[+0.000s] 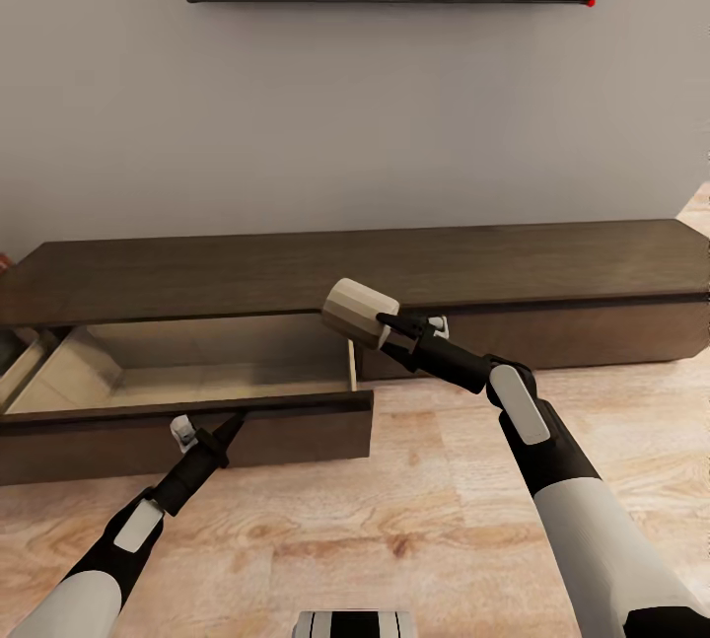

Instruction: Place each of the two pumpkins and all three candles from the living room inside a cabinet in the living room (use any cabinet), then make sure every cabinet is closed, and position the cauldron so it is next to a table in the living room.

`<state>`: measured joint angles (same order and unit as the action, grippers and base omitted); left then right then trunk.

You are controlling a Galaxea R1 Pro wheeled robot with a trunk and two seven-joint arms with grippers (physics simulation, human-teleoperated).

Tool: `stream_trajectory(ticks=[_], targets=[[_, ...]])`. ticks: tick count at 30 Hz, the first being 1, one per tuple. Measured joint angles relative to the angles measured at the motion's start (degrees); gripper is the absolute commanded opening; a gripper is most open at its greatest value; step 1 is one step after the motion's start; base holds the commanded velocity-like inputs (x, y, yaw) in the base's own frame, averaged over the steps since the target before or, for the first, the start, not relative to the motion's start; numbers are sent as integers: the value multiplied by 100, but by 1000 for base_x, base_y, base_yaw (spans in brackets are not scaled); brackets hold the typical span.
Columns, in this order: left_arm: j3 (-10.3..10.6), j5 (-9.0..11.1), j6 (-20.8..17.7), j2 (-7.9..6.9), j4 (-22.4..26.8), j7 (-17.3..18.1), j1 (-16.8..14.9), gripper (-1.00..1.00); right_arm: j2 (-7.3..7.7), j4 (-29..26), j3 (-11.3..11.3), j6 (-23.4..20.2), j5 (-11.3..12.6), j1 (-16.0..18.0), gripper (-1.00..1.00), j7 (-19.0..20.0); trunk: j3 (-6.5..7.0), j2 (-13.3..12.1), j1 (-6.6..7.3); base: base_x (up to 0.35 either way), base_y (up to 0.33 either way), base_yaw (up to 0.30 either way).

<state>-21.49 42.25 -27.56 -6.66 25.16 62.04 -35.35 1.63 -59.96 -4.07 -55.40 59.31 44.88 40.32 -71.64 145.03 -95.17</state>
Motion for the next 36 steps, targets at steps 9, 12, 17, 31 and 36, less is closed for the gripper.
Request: stream_trajectory(ticks=[9,12,17,31,36], targets=[[7,-5,0,3,-2,8,1,-100,0,0,0,0,0,0,-100,0,0,0,1,-94,0,0],[10,-8,0,1,-4,14,1,-100,0,0,0,0,0,0,-100,4,0,0,2,-5,0,0],[11,-9,0,0,0,10,1,-100,0,0,0,0,0,0,-100,1,0,0,2,0,0,0],[10,-8,0,0,-1,11,1,-100,0,0,0,0,1,0,-100,1,0,0,2,0,0,0],[10,-8,0,1,1,8,1,-100,0,0,0,0,1,0,-100,1,0,0,2,0,0,0]])
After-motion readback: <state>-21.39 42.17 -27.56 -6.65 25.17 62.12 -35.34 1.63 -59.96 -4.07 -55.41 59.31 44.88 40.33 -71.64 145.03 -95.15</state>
